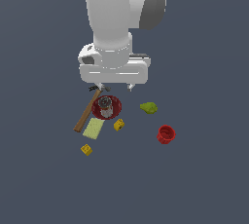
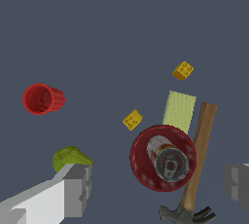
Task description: Pick up a designated object from a clutter of objects.
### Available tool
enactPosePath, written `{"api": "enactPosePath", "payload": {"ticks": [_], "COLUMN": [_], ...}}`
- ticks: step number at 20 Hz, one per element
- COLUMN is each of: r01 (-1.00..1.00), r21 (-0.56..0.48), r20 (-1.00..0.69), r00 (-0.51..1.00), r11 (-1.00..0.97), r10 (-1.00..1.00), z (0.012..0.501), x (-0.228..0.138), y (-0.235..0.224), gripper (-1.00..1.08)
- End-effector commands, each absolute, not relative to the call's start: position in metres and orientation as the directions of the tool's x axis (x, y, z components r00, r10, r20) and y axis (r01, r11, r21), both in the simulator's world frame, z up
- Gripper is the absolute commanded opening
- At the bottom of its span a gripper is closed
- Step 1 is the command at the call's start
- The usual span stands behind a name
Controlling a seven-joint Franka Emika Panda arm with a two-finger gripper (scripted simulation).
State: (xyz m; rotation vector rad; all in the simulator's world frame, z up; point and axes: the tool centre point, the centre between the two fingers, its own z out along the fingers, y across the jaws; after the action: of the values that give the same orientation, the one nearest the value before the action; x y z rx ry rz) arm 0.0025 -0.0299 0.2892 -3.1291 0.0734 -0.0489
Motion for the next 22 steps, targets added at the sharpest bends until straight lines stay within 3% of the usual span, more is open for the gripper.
{"api": "enactPosePath", "payload": {"ticks": [1, 12, 22], "r01": [-0.072, -0.220, -0.290], "r21": [-0.012, -0.007, -0.001], "r20": [0.027, 0.009, 0.001], "r00": [0.997, 0.975, 0.957], "r11": [-0.997, -0.975, -0.957], "r10": [-0.073, -0.220, -0.290], "z": [0.272, 0.176, 0.136], "x": [-0.002, -0.046, -0.076], "y": [-0.038, -0.080, -0.097], "gripper": [1.00, 1.00, 1.00]}}
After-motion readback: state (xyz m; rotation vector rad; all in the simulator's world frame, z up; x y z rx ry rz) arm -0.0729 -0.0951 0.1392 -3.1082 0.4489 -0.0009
